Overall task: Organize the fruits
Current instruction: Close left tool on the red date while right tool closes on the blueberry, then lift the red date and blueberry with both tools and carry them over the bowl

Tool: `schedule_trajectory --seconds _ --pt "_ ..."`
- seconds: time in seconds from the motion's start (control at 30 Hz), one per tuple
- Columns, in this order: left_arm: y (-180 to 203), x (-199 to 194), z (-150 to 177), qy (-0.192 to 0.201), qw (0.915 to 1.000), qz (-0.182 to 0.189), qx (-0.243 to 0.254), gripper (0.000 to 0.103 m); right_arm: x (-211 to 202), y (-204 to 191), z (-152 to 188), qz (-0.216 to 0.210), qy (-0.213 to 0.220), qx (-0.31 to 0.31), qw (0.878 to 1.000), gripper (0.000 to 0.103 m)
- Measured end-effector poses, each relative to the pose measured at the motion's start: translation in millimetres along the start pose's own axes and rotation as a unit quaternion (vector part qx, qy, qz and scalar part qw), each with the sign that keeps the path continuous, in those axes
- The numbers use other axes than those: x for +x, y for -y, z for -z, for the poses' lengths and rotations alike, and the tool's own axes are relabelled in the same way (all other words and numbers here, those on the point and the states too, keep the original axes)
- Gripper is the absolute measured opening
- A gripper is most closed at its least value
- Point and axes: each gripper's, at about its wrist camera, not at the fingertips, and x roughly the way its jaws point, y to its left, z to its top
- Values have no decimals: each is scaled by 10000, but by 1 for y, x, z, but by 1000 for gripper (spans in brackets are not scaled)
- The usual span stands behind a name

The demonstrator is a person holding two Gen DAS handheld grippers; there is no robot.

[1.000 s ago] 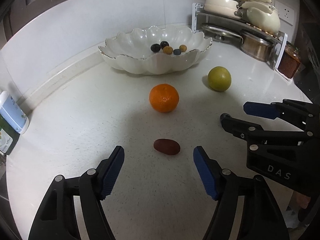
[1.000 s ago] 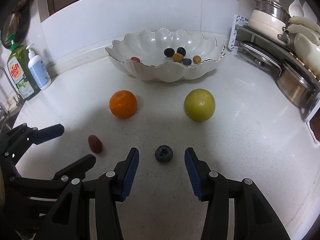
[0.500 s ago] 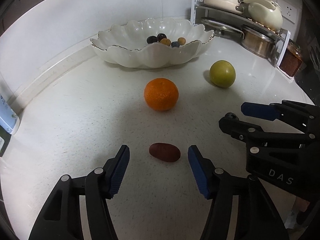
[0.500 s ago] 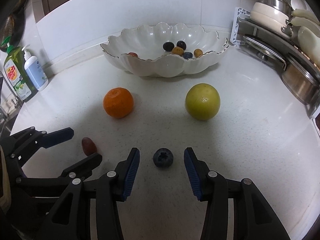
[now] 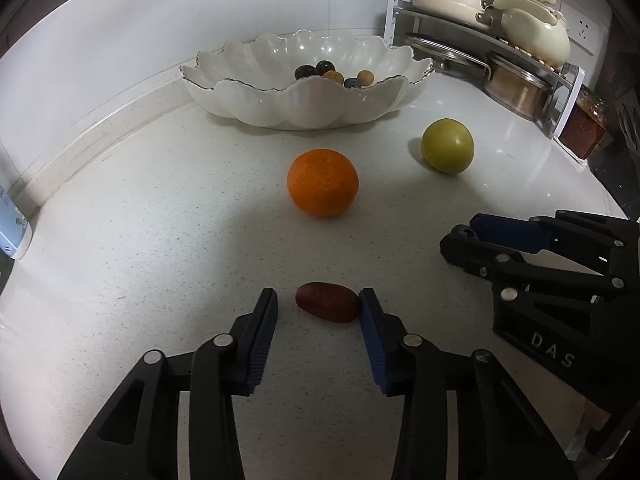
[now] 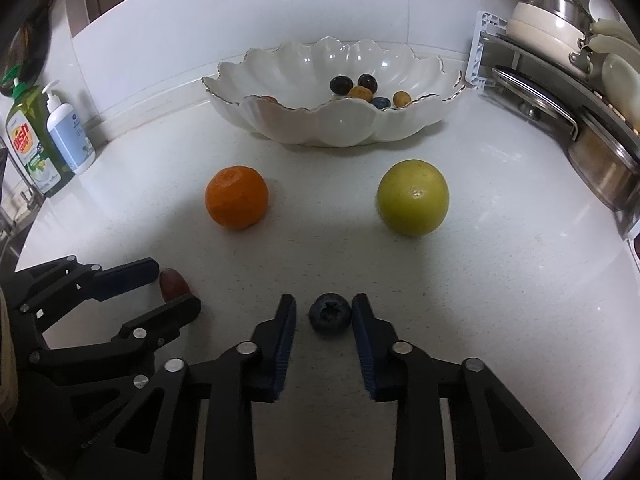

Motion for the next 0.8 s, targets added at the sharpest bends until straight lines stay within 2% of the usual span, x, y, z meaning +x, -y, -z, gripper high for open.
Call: schedule_trajectory --seconds 0.13,0.43,0.8 --pt "2 0 -1 9 10000 62 -24 31 -1 2 0 -17 -1 21 10000 24" --pt "-2 -9 -3 55 9995 77 -296 30 -12 0 -1 -53 112 -4 9999 23" --pt "-3 -38 -7 315 9985 -43 -453 30 -36 -3 -4 -105 358 -30 9993 23"
